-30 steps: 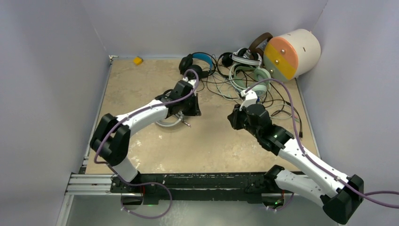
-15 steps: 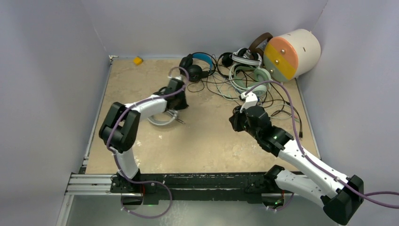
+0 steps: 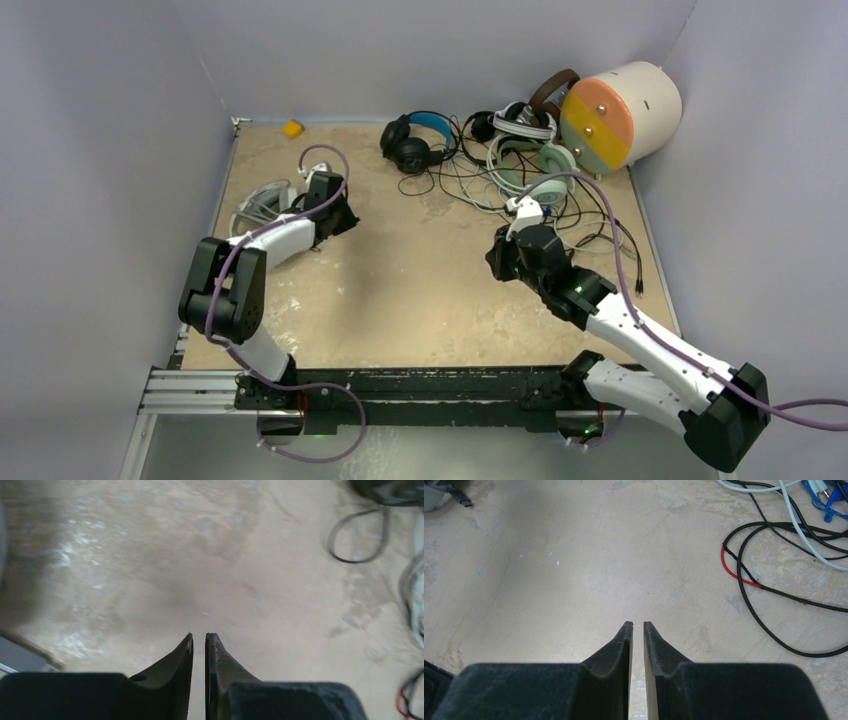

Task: Wrap the headphones
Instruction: Move the headphones to the center of the board.

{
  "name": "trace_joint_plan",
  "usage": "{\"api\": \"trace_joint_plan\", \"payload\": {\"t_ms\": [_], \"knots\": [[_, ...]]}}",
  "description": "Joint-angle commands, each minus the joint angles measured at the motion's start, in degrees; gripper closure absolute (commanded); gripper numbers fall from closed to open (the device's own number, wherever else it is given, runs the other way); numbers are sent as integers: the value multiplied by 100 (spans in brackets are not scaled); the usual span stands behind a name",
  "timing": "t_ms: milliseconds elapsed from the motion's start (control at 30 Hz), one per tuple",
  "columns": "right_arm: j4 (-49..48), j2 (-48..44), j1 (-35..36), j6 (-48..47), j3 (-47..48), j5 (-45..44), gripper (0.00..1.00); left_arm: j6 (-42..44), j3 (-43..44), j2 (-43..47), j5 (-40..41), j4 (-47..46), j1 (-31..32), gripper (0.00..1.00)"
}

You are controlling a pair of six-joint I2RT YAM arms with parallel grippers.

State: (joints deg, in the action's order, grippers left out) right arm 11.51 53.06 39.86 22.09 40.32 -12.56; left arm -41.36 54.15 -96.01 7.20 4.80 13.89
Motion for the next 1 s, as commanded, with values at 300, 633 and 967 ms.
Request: {"api": "trace_joint_plan", "payload": {"t_ms": [300,633,967], "knots": [[-539,397,23,-594,88,-172,84,1494,-1721,2779,-948,-2231,1647,48],[581,2340,-1347,-350,2215,-207,76,1704,-2259,2337,-1058,-3163,1934,21],[312,3192,-2318,-58,3035,-672,33,1374,-2778,2116,-493,-4034,1936,20]]}}
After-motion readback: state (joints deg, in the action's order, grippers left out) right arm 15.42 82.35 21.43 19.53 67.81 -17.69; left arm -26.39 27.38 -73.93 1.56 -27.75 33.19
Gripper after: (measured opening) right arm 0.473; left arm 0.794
